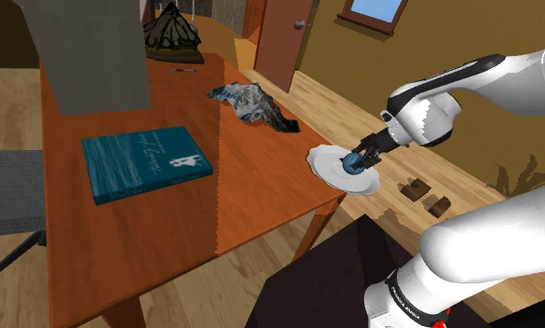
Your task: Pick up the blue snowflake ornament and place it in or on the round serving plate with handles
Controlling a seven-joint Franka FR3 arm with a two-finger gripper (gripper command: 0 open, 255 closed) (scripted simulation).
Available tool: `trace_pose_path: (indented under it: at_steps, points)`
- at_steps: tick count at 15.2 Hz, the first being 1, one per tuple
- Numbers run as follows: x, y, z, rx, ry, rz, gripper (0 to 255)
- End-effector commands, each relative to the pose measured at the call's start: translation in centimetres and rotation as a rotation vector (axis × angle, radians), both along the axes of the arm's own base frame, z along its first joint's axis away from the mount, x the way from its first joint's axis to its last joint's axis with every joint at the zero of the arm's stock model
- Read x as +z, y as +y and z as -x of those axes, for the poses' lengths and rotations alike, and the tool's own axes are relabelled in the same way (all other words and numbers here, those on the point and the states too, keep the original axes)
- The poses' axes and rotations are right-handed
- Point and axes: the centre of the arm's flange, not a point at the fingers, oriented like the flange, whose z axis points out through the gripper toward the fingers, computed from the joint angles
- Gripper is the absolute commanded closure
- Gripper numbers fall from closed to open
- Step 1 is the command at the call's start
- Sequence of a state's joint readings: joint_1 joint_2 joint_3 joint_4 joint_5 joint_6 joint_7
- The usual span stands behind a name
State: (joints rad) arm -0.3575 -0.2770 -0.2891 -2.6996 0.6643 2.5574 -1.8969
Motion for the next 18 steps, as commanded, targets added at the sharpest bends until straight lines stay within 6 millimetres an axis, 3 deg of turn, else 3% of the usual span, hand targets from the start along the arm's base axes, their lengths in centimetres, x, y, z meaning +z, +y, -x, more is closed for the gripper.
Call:
trace_pose_path:
  at_steps: [1,6,10,18]
  points:
    - [-0.1,-0.1,0.1,-0.003,0.002,0.001,0]
    - [-0.1,-0.1,0.1,-0.003,0.002,0.001,0]
    - [4.3,-1.1,2.2,-0.003,0.002,0.001,0]
    - [4.3,-1.1,2.2,-0.003,0.002,0.001,0]
